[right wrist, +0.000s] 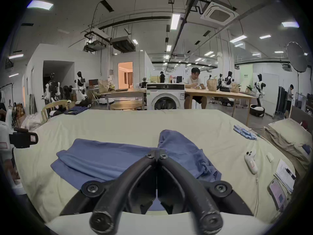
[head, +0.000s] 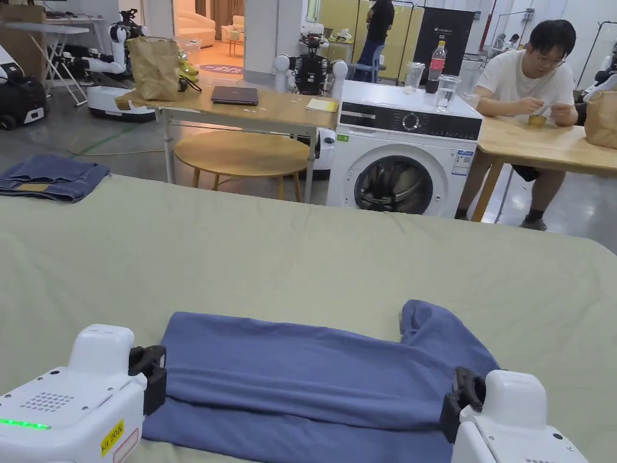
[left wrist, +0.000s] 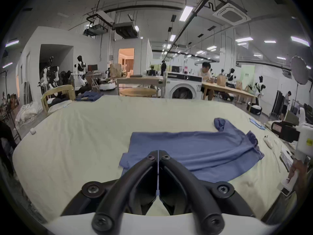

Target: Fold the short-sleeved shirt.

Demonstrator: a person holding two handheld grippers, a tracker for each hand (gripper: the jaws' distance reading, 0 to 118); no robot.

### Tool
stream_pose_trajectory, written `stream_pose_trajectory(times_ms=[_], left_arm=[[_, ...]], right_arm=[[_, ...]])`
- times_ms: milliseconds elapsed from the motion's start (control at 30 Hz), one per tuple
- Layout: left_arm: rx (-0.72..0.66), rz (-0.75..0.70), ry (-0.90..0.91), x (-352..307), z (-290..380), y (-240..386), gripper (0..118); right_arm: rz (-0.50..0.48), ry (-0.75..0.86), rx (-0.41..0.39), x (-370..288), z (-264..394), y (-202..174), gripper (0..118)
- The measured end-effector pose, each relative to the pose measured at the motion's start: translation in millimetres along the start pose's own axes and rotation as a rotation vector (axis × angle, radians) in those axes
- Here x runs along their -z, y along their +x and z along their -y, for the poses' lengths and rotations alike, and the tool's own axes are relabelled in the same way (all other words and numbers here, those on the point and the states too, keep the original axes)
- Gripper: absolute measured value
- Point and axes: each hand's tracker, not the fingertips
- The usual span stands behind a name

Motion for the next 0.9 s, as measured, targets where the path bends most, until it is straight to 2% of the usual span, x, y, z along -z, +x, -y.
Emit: stream_pose_trajectory(times_ms=[67,233,267,333,367,467,567,600,633,700,733,800,833,867,900], left_arm=[[-0.026,0.013,-0.056,9.5,-1.6,-15.3,0],[-0.112,0.013,-0.338,61.7,-2.8,-58.5,0],[-0.136,0.029,-0.395,74.6,-3.3,-67.3,7],[-0.185,0.044,-0.478,93.4,-1.6,-76.6,37],[-0.208,0.075,-0.533,105.0,-0.2,-82.8,46],[-0.198,0.023,-0.641,126.7,7.9,-82.4,56],[-0.115,-0.086,-0.808,148.3,27.4,-76.1,57],[-0.091,-0.061,-0.799,146.0,32.9,-71.3,57],[-0.075,-0.069,-0.736,140.3,29.8,-66.6,57],[-0.083,-0.106,-0.729,133.6,27.6,-56.3,56],[-0.056,-0.11,-0.725,132.5,29.9,-54.4,51],[-0.025,-0.081,-0.708,128.3,32.2,-49.9,32],[-0.014,-0.066,-0.703,125.5,31.2,-48.5,10],[-0.026,-0.021,-0.695,124.4,29.8,-51.8,2],[-0.054,0.008,-0.689,121.8,29.8,-52.3,2]], right_arm=[[0.0,-0.012,-0.017,0.7,1.5,0.0,0],[-0.004,-0.061,-0.011,4.9,9.3,7.1,0],[-0.001,-0.07,-0.014,6.3,10.9,9.1,0],[0.002,-0.091,-0.018,8.5,14.5,13.2,0],[0.005,-0.104,-0.023,9.0,16.7,15.3,0],[0.015,-0.128,-0.026,10.6,23.3,21.8,0],[0.028,-0.152,-0.025,11.1,29.1,28.1,0],[0.034,-0.16,-0.025,11.2,30.8,30.2,0],[0.037,-0.167,-0.025,9.9,33.1,33.3,0],[0.045,-0.181,-0.022,9.0,35.9,39.1,0],[0.048,-0.189,-0.017,8.9,37.0,43.0,0],[0.058,-0.203,-0.004,10.0,39.5,53.7,0],[0.065,-0.213,0.002,11.0,38.8,59.4,0],[0.077,-0.223,0.004,12.4,37.6,65.5,0],[0.108,-0.244,-0.005,13.0,35.8,71.6,0]])
